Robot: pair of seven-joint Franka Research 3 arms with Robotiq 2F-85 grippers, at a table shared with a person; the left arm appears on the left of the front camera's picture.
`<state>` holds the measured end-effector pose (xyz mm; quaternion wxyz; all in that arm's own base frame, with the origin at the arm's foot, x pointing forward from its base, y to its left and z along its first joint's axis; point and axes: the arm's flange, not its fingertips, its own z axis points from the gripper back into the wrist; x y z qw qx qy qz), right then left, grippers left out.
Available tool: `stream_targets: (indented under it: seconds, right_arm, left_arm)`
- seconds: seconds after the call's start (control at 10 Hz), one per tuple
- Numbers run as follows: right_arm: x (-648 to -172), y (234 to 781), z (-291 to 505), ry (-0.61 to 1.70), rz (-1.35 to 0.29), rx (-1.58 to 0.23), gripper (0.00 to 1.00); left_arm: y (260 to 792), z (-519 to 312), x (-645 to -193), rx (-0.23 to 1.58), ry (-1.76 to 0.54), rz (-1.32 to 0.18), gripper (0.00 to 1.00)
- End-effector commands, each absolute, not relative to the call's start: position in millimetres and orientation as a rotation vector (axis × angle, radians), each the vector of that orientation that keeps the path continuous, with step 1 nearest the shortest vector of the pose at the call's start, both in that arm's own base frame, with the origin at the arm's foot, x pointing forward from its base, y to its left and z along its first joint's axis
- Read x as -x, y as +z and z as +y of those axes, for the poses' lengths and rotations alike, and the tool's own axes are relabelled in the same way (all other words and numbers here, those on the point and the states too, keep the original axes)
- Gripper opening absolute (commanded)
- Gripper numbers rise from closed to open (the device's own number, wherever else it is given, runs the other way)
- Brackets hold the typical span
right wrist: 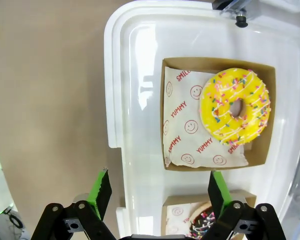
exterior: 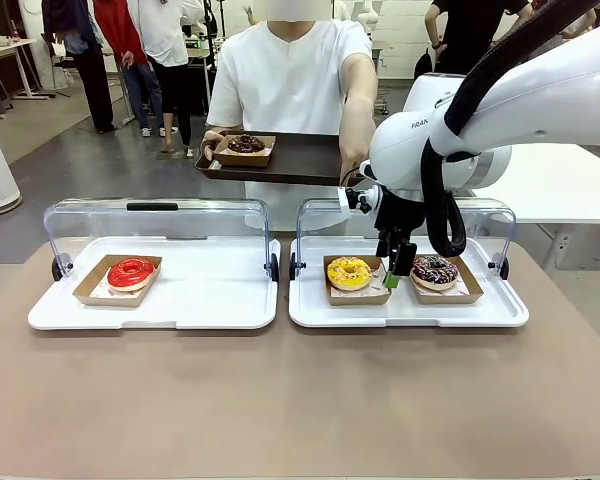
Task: Provide the desired donut to the person.
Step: Pick up and lift the Paper togo box containing the Donut pointed at by the person.
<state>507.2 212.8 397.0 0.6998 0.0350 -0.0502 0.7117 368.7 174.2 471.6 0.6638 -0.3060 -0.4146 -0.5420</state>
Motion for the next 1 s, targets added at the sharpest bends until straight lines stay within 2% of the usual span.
stream_targets:
  seconds: [0.0,0.9]
  right_arm:
    - [-508,388,212,1.569,-0.126,-0.050,1.00]
    - [-512,328,223,1.504,-0.085,0.037,1.00]
  left_arm:
    - [473,175,-368,0.686,-1.220,-0.940,1.00]
    - [473,175,-368,0.686,-1.220,-0.940,1.00]
